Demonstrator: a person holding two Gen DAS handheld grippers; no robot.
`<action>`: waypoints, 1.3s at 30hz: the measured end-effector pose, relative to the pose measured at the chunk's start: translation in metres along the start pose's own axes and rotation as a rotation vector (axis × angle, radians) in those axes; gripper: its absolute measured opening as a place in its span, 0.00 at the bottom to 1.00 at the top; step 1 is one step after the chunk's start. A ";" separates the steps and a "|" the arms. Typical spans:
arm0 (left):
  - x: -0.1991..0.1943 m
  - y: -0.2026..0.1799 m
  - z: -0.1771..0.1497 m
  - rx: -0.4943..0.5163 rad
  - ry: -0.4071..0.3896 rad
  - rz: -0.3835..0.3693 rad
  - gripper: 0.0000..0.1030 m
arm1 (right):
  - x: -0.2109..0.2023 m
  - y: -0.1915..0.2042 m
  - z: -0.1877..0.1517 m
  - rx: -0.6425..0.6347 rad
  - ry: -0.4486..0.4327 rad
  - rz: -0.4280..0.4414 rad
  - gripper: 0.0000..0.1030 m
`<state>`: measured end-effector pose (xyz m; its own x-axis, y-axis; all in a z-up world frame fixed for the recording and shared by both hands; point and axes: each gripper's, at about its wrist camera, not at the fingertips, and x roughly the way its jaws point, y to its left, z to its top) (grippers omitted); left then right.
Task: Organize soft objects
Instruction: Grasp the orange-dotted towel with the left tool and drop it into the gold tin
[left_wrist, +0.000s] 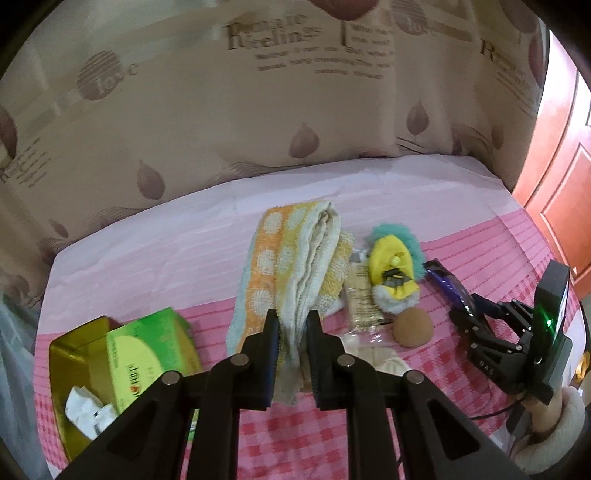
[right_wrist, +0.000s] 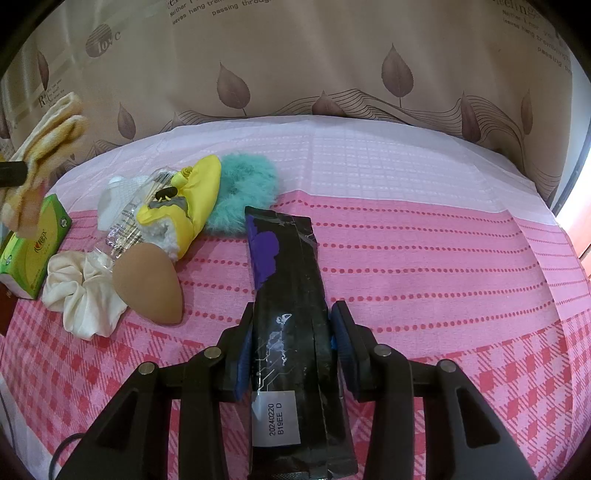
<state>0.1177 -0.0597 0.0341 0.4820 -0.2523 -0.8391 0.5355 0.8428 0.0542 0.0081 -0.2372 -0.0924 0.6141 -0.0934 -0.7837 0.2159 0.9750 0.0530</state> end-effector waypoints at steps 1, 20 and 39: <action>-0.002 0.005 -0.001 -0.006 0.000 0.006 0.14 | 0.000 0.000 0.000 0.000 0.000 0.000 0.38; -0.026 0.130 -0.036 -0.173 0.033 0.208 0.14 | 0.000 -0.001 0.000 0.000 -0.001 0.000 0.38; -0.006 0.256 -0.087 -0.351 0.153 0.389 0.14 | 0.000 -0.001 0.000 -0.001 -0.001 0.000 0.38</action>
<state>0.1912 0.1993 0.0059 0.4779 0.1593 -0.8639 0.0618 0.9749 0.2140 0.0083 -0.2378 -0.0923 0.6144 -0.0938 -0.7834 0.2149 0.9753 0.0519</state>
